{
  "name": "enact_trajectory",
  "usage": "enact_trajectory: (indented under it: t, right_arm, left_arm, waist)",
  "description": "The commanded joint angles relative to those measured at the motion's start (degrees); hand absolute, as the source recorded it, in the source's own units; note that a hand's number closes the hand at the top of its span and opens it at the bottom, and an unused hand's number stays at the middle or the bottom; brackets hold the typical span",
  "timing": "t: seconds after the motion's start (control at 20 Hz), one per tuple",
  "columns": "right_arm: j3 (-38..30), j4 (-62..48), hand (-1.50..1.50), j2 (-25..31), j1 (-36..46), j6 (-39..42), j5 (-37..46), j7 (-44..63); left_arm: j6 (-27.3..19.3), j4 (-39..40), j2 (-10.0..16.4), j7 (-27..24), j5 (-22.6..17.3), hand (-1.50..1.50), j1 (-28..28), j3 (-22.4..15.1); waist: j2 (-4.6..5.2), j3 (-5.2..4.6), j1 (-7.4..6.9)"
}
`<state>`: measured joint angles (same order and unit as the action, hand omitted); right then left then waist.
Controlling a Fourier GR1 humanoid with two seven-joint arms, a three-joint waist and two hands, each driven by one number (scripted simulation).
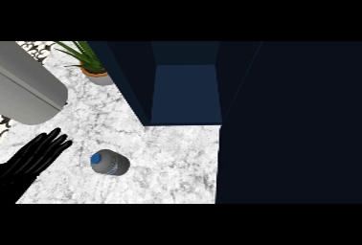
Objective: Pick up the bottled water, place it into the cabinet and close the cabinet
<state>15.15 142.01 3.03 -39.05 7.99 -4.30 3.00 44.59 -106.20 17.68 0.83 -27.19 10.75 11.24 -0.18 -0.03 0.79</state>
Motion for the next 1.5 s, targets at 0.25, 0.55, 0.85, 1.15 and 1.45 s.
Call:
enact_trajectory:
  t: [0.25,0.55,0.85,1.15,1.45]
  right_arm:
    - [2.2,7.8,-1.5,2.4,-8.8,2.1,0.4,-3.9]
    - [4.3,7.6,-1.5,2.9,-10.6,1.9,1.9,-5.4]
    - [7.2,4.5,-1.5,2.5,-15.6,2.3,6.1,-12.2]
    - [2.4,6.7,-1.5,5.7,-18.6,3.7,0.0,-14.1]
    - [6.4,9.6,-1.5,5.9,-18.6,2.6,2.0,-10.8]
  left_arm:
    - [0.8,14.8,-5.6,-11.6,18.5,-1.5,-5.5,-1.4]
    - [0.3,32.4,-3.9,-23.8,27.2,-1.5,-12.9,-0.3]
    - [-6.2,45.4,-5.8,-33.2,32.8,-1.5,-16.7,-1.4]
    - [-8.6,55.9,-4.0,-42.4,36.2,-1.5,-19.6,-3.0]
    - [-3.2,64.7,-3.6,-46.3,36.6,-1.5,-22.4,-7.3]
  waist:
    - [-0.05,-0.04,0.72]
    - [0.18,-0.13,1.09]
    - [0.08,-0.11,1.15]
    - [0.12,-0.06,0.85]
    - [0.43,-0.27,1.5]
